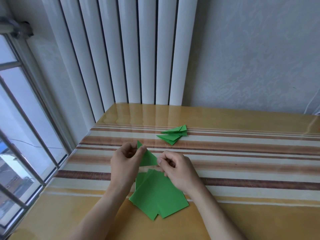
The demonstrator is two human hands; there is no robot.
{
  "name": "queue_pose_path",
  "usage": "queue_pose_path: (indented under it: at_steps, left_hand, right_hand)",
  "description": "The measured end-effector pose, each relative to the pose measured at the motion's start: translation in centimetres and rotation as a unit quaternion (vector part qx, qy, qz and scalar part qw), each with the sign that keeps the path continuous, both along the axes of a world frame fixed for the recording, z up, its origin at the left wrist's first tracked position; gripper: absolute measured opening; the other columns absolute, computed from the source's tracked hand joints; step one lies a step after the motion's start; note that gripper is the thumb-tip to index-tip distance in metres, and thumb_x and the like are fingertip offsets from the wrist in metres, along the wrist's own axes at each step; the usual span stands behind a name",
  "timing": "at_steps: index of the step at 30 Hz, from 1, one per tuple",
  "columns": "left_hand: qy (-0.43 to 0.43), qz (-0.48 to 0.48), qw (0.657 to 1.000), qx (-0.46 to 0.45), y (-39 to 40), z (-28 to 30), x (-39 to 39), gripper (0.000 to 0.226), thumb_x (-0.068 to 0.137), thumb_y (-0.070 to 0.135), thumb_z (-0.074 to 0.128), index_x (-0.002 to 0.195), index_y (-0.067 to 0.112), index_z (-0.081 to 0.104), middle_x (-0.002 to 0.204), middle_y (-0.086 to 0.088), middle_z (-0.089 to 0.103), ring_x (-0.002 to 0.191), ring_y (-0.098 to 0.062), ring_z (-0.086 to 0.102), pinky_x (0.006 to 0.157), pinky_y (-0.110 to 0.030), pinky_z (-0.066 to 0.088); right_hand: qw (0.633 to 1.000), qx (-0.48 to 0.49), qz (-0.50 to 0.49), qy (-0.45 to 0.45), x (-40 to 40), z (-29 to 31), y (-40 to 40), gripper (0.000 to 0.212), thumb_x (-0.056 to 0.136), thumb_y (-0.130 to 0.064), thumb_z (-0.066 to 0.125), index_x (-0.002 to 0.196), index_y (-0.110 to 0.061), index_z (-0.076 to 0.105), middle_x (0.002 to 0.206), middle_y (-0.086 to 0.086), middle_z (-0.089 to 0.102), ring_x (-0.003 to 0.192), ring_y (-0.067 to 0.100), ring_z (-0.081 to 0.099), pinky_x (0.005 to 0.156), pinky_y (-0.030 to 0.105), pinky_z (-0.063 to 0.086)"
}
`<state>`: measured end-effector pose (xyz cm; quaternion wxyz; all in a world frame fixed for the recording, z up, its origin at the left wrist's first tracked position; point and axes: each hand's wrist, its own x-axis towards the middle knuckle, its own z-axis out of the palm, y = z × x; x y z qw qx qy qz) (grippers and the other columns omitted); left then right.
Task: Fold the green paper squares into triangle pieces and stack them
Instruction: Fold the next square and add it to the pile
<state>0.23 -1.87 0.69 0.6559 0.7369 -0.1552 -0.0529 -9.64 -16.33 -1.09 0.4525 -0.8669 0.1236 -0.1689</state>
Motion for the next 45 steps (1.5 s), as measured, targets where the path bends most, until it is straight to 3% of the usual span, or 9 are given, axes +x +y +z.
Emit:
queue_pose_path:
  at_steps: [2,6,11,15,22,29,34,40,45]
  left_hand:
    - [-0.006,-0.001,1.000,-0.007,-0.1,-0.2,0.2,0.017,0.095,0.026,0.073,0.080,0.018,0.072,0.073,-0.004,0.072,0.075,-0.032,0.072,0.066,-0.055,0.059]
    - [-0.015,0.007,0.999,-0.035,0.1,-0.2,0.5,0.015,0.096,0.020,0.072,0.082,0.017,0.071,0.075,-0.002,0.072,0.070,-0.015,0.066,0.067,-0.033,0.054]
    - [-0.020,0.014,0.998,-0.057,0.1,-0.3,0.7,0.016,0.095,0.019,0.074,0.080,0.015,0.070,0.078,-0.007,0.072,0.078,-0.031,0.069,0.073,-0.041,0.058]
    - [-0.003,0.004,0.998,-0.057,0.1,-0.2,0.5,0.014,0.097,0.025,0.071,0.086,0.016,0.074,0.079,-0.003,0.074,0.076,-0.019,0.070,0.074,-0.036,0.057]
    - [0.017,-0.150,0.983,0.109,-0.2,-0.8,-0.2,0.007,0.090,0.024,0.080,0.086,0.017,0.079,0.076,-0.002,0.079,0.073,-0.019,0.077,0.079,-0.043,0.064]
    - [0.089,-0.130,0.986,0.062,-0.4,-0.5,-0.3,0.021,0.100,0.018,0.067,0.089,0.003,0.077,0.079,-0.010,0.079,0.072,-0.026,0.077,0.064,-0.026,0.060]
    - [0.099,-0.128,0.985,0.062,-0.5,-0.8,-0.3,0.027,0.106,0.016,0.057,0.092,0.002,0.074,0.079,-0.011,0.079,0.071,-0.027,0.077,0.064,-0.028,0.060]
    - [0.030,-0.130,0.988,0.081,-0.2,-0.2,-0.3,0.011,0.095,0.023,0.074,0.090,0.013,0.077,0.080,0.000,0.080,0.077,-0.016,0.077,0.078,-0.038,0.064]
    - [0.035,-0.131,0.988,0.076,0.1,0.3,-0.3,0.011,0.090,0.024,0.079,0.087,0.013,0.079,0.082,-0.002,0.080,0.079,-0.022,0.077,0.084,-0.049,0.063]
  right_hand:
    - [1.000,-0.001,-0.001,0.001,0.0,0.0,-0.1,0.023,0.104,-0.025,0.060,0.082,-0.023,0.067,0.066,-0.013,0.061,0.064,0.013,0.058,0.059,0.031,0.045]
    - [1.000,-0.003,0.001,0.011,0.0,0.0,-0.1,0.025,0.104,-0.023,0.060,0.080,-0.023,0.066,0.063,-0.016,0.060,0.061,0.002,0.055,0.059,0.026,0.045]
    - [1.000,0.000,-0.004,0.011,0.0,0.1,-0.1,0.022,0.104,-0.023,0.061,0.084,-0.026,0.068,0.064,-0.014,0.062,0.059,0.001,0.055,0.056,0.020,0.043]
    - [0.999,0.016,-0.031,0.010,0.0,-0.1,-0.3,0.018,0.104,-0.023,0.062,0.087,-0.024,0.069,0.069,-0.010,0.066,0.060,-0.001,0.058,0.057,0.019,0.046]
    - [0.996,0.015,-0.088,-0.010,0.0,-0.2,-0.5,0.021,0.103,-0.025,0.062,0.084,-0.021,0.069,0.072,-0.001,0.069,0.066,0.009,0.063,0.063,0.027,0.051]
    - [0.996,0.011,-0.088,-0.018,0.1,-0.3,-0.6,0.022,0.103,-0.027,0.063,0.084,-0.019,0.069,0.072,0.001,0.069,0.067,0.014,0.064,0.063,0.031,0.051]
    - [0.996,0.000,-0.088,-0.023,0.2,-0.4,-0.5,0.022,0.103,-0.027,0.063,0.082,-0.021,0.067,0.070,0.004,0.069,0.065,0.017,0.063,0.063,0.035,0.050]
    - [0.999,-0.007,-0.043,-0.006,0.0,-0.3,-0.8,0.019,0.102,-0.024,0.062,0.084,-0.021,0.068,0.069,-0.010,0.063,0.066,0.005,0.058,0.060,0.025,0.047]
    - [0.999,-0.001,-0.034,-0.007,0.1,-0.4,-0.4,0.016,0.099,-0.023,0.066,0.084,-0.020,0.071,0.065,-0.017,0.061,0.064,-0.001,0.057,0.058,0.018,0.045]
